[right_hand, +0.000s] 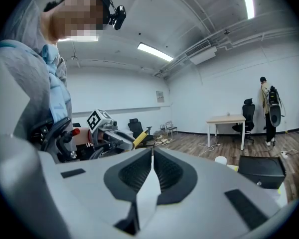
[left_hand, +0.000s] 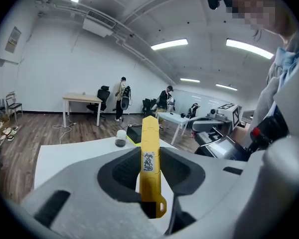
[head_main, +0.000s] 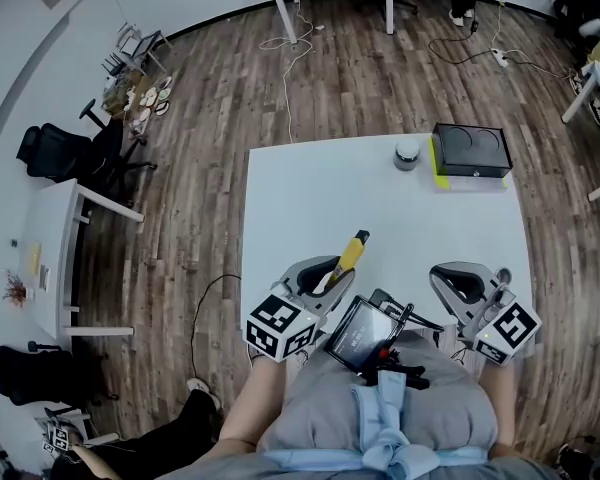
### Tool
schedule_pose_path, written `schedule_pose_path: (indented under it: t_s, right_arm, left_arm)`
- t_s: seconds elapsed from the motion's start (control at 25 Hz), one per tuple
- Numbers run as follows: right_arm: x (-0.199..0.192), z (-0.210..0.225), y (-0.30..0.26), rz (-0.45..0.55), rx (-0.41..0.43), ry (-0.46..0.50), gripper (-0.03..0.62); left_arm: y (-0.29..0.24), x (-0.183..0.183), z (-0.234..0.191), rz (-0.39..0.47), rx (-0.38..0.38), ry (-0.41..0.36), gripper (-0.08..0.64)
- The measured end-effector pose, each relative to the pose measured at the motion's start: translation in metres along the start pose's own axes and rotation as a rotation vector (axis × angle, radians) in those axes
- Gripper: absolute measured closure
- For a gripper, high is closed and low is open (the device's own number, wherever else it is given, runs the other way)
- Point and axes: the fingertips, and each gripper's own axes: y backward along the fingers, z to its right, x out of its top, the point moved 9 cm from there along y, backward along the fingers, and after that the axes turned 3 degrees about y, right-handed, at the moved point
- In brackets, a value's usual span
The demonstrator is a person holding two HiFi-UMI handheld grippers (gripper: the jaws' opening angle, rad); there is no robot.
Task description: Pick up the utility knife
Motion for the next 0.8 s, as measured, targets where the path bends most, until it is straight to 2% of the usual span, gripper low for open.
schedule_pose_path:
  t_s: [0.24, 0.8]
  right_arm:
    - [0.001, 0.003, -0.004, 0.007, 0.020, -0.001, 0.563]
    - [0.002, 0.001, -0.007, 0.015, 0.033, -0.003, 0.565]
  left_arm:
    - [0.003, 0.015, 0.003, 0.018, 0.012, -0.055, 0.437]
    - [0.007, 0.016, 0.010, 0.013, 0.012, -0.072, 0.437]
